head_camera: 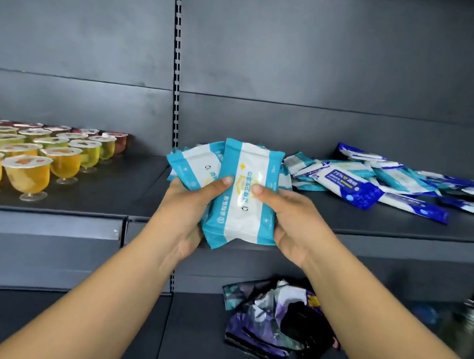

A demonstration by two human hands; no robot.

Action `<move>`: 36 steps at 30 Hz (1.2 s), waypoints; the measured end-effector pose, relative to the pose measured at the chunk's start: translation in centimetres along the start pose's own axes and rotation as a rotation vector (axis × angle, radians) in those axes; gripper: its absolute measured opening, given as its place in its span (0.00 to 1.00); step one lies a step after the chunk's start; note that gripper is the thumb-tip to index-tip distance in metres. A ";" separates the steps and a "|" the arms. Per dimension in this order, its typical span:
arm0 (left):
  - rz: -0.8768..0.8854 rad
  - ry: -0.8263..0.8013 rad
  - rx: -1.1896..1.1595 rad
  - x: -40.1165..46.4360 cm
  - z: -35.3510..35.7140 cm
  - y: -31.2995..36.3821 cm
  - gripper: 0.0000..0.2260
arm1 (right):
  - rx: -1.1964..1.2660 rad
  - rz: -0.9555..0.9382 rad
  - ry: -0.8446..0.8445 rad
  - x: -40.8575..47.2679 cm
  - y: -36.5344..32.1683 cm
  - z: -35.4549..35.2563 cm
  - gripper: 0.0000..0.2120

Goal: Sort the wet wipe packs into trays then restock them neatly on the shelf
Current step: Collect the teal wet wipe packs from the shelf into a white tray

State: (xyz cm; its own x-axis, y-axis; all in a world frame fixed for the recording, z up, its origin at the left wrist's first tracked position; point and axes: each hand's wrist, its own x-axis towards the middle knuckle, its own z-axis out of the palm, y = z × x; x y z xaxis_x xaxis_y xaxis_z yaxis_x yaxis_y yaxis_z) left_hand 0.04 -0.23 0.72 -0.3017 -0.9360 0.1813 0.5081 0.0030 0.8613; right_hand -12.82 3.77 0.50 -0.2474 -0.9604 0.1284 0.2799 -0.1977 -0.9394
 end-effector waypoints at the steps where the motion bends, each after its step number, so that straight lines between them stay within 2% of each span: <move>1: -0.021 -0.007 -0.012 -1.2 0.2 -0.7 0.07 | 0.003 -0.010 0.003 -1.0 0.4 -0.9 0.04; 5: -0.098 0.025 -0.061 -6.8 0.8 -4.6 0.10 | 0.019 0.037 -0.029 -6.0 2.7 -5.2 0.04; 8: -0.086 0.122 -0.025 -11.8 1.5 -9.5 0.10 | 0.034 0.163 -0.072 -10.0 6.2 -9.4 0.05; 10: -0.151 0.213 0.016 -14.7 1.5 -13.3 0.09 | 0.055 0.255 -0.054 -12.5 9.0 -12.1 0.06; 14: -0.344 0.435 0.146 -20.2 0.0 -22.3 0.05 | 0.076 0.451 0.059 -17.7 15.1 -18.6 0.06; 17: -0.461 0.531 0.179 -24.0 -2.0 -28.9 0.06 | 0.037 0.555 0.160 -20.9 20.1 -23.4 0.06; 20: -0.607 0.697 0.178 -27.8 -4.3 -35.5 0.05 | -0.063 0.663 0.283 -23.7 26.2 -28.0 0.06; 25: -0.901 0.860 0.247 -33.3 -8.4 -46.9 0.12 | -0.242 0.908 0.438 -28.2 37.4 -34.9 0.07; 28: -1.004 0.855 0.308 -35.4 -11.0 -53.7 0.14 | -0.331 1.006 0.429 -30.7 44.6 -38.4 0.05; 30: -1.033 0.819 0.342 -36.0 -11.8 -57.5 0.08 | -0.403 1.061 0.444 -31.9 48.8 -40.4 0.03; 33: -1.043 0.669 0.451 -36.1 -12.3 -63.1 0.06 | -0.504 1.109 0.472 -32.9 53.7 -42.6 0.07; 36: -1.054 0.552 0.556 -35.8 -12.0 -67.4 0.10 | -0.665 1.085 0.482 -33.1 55.9 -44.0 0.07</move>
State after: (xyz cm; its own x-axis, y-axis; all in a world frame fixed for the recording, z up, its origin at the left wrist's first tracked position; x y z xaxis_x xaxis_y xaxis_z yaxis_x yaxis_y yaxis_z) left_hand -13.76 28.90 -69.55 0.0879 -0.5975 -0.7971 -0.2054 -0.7938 0.5724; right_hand -29.81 33.17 -70.29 -0.5256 -0.3799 -0.7612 0.0775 0.8697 -0.4875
